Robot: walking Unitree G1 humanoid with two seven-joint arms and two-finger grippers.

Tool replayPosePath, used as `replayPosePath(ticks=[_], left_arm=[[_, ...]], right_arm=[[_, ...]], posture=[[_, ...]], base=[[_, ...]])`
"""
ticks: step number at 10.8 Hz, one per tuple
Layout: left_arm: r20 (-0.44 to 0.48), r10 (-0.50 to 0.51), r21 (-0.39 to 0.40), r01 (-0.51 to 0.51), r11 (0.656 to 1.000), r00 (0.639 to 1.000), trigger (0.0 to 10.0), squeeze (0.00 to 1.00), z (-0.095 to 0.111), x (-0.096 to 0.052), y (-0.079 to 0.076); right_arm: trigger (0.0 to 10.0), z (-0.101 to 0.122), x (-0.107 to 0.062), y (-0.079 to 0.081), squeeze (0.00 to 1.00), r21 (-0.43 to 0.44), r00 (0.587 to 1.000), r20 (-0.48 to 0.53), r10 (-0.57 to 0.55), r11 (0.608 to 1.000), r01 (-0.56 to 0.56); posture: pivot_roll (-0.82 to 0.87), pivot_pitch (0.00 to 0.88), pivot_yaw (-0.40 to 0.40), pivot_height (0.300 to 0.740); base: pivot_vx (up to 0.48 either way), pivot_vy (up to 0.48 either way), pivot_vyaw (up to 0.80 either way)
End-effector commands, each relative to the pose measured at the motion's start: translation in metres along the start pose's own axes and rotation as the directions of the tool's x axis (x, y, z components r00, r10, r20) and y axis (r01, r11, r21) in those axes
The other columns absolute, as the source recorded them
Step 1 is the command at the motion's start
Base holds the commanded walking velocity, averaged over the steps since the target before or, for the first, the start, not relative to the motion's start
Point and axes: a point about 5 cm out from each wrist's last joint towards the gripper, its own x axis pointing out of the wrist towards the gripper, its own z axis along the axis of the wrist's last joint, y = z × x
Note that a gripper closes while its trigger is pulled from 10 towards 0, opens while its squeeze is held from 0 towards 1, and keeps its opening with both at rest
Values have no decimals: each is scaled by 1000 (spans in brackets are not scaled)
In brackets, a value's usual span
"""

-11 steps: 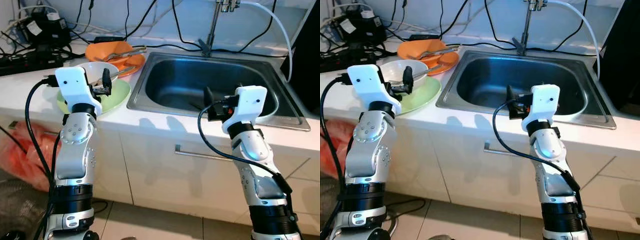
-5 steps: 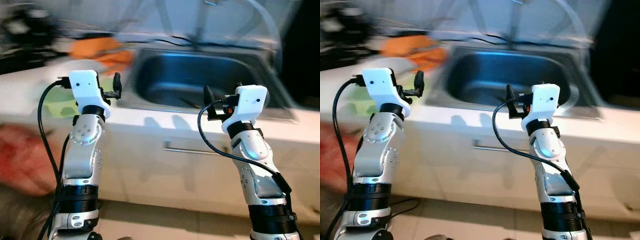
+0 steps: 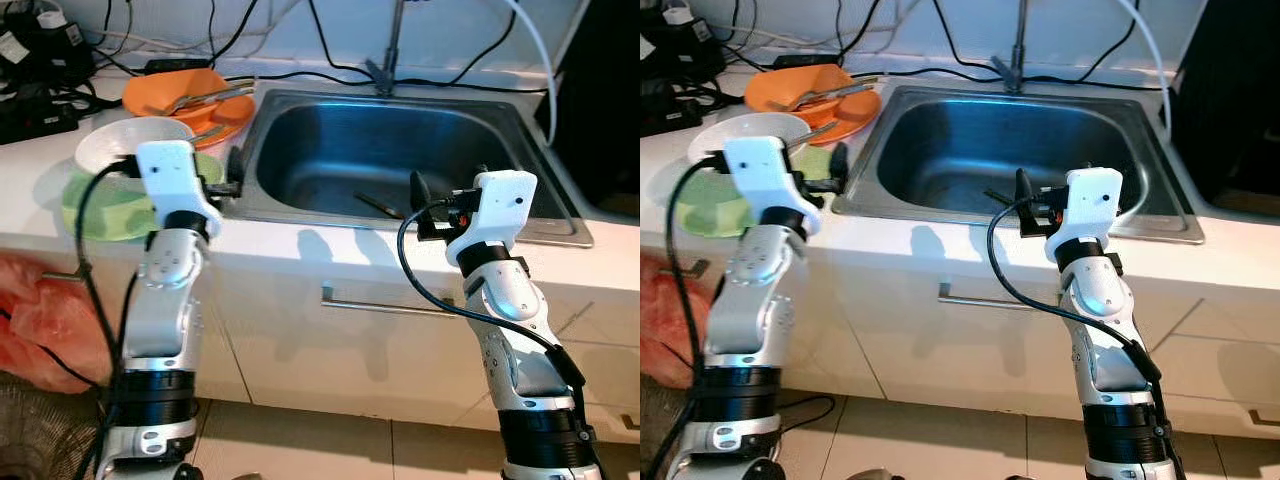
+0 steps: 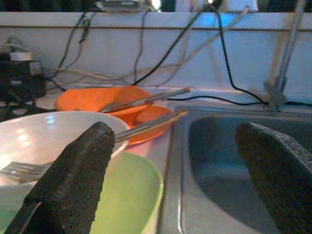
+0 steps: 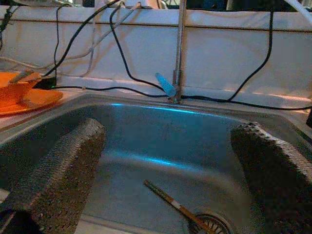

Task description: Kitchen organization

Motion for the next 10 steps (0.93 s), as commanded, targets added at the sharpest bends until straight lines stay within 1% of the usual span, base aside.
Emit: replayPosePath(ticks=[1, 3, 6, 7, 8, 10], left_arm=[[-4, 12, -36, -12, 999, 1000, 10000, 0, 2, 2, 0], [7, -5, -28, 5, 1000, 1000, 10000, 0, 4, 0, -4], [13, 3, -32, -3, 999, 1000, 10000, 0, 6, 0, -4], [19, 18, -25, -18, 1000, 1000, 10000, 0, 7, 1, -2], [26, 28, -43, -27, 999, 999, 10000, 0, 8, 1, -2], [21, 23, -28, -23, 999, 1000, 10000, 0, 8, 1, -3]], right_arm=[[10000, 8, 2, 2, 0, -1, 999, 42, 8, 1000, -8], [10000, 9, 2, 2, 0, -2, 999, 48, 10, 1000, -9], [10000, 9, 2, 4, 0, -2, 999, 51, 13, 1000, -13], [10000, 8, 1, 4, 0, -8, 999, 49, 17, 1000, -17], [10000, 5, 0, 4, 0, -10, 999, 41, 15, 1000, -14], [10000, 4, 0, 6, 0, -7, 999, 38, 18, 1000, -18]], posture=[[98, 0, 24, 740], [99, 0, 24, 740], [101, 0, 25, 740], [101, 0, 27, 740], [103, 0, 27, 740], [100, 3, 25, 740]], base=[[266, 0, 0], [356, 0, 0], [289, 0, 0], [0, 0, 0], [0, 0, 0], [0, 0, 0]])
